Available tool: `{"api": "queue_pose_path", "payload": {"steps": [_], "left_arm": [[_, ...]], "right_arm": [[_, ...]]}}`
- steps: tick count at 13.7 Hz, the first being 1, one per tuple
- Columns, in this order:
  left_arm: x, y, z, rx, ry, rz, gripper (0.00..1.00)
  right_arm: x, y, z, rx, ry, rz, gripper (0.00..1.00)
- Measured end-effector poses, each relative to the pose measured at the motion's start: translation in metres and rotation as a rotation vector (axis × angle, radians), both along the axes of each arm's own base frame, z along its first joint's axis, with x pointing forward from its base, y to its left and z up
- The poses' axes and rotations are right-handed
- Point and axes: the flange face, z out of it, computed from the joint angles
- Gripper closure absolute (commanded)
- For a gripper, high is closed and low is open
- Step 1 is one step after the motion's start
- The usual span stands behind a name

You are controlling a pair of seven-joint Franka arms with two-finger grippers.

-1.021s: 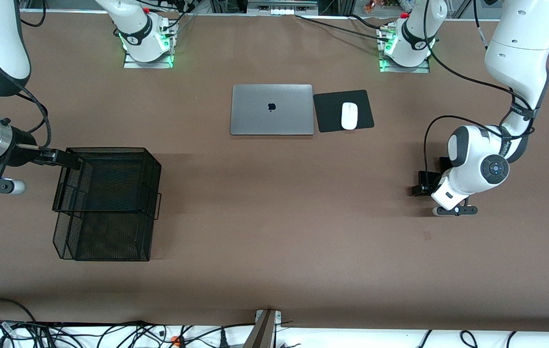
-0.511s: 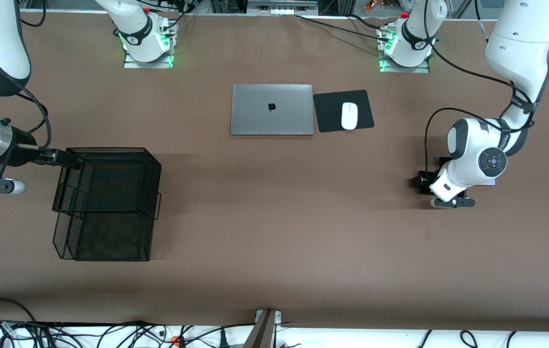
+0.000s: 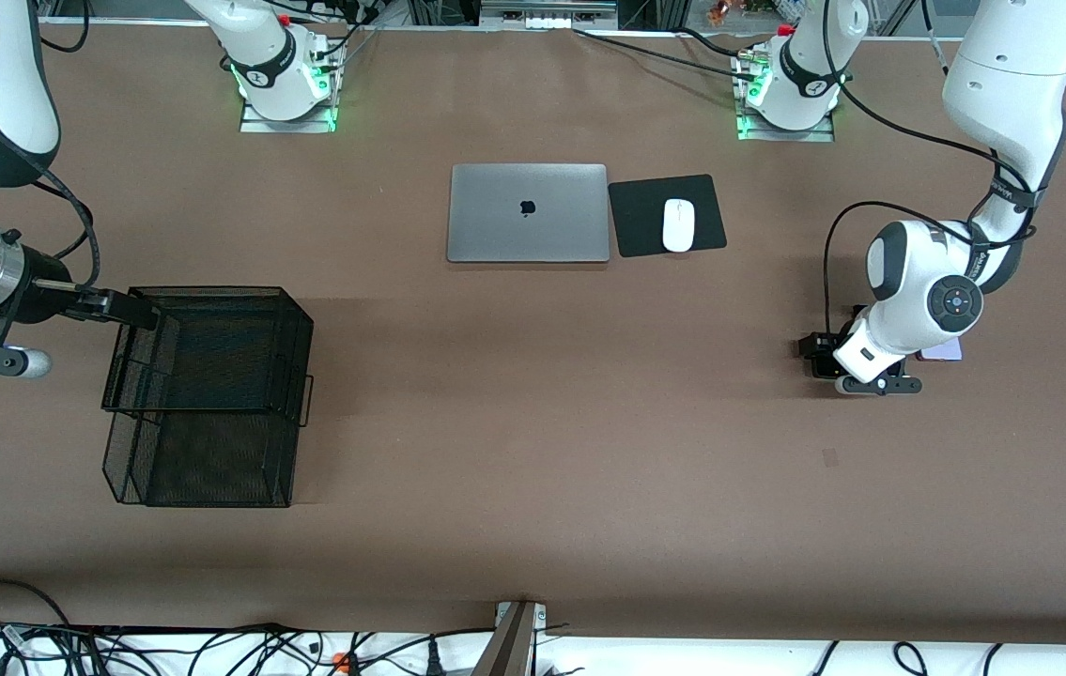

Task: Place phones with both arms
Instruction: 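Lower the left gripper and grasp the black flip phone, then carry the flip phone to mid-table and release it with the left gripper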

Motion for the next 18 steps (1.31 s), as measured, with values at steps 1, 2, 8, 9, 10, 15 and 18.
{"api": "queue_pose_path", "payload": {"steps": [1, 2, 8, 9, 10, 15, 18], "left_arm": [[0.000, 0.000, 0.002, 0.000, -0.001, 0.000, 0.93], [-0.001, 0.000, 0.000, 0.000, 0.000, 0.000, 1.00], [0.002, 0.000, 0.003, 0.001, 0.032, 0.001, 1.00], [0.007, -0.001, 0.009, 0.002, 0.058, 0.003, 1.00], [0.015, -0.002, 0.019, 0.004, 0.076, 0.007, 1.00], [0.056, -0.074, 0.071, 0.029, 0.040, 0.065, 1.00], [0.055, -0.178, 0.074, 0.045, 0.011, 0.122, 1.00]], "right_arm": [[0.000, 0.000, 0.000, 0.000, 0.000, 0.000, 0.00], [0.000, 0.000, 0.000, 0.000, 0.000, 0.000, 0.00], [0.000, 0.000, 0.000, 0.000, 0.000, 0.000, 0.00], [0.000, 0.000, 0.000, 0.000, 0.000, 0.000, 0.00], [0.000, 0.000, 0.000, 0.000, 0.000, 0.000, 0.00], [0.000, 0.000, 0.000, 0.000, 0.000, 0.000, 0.00], [0.000, 0.000, 0.000, 0.000, 0.001, 0.000, 0.00]]}}
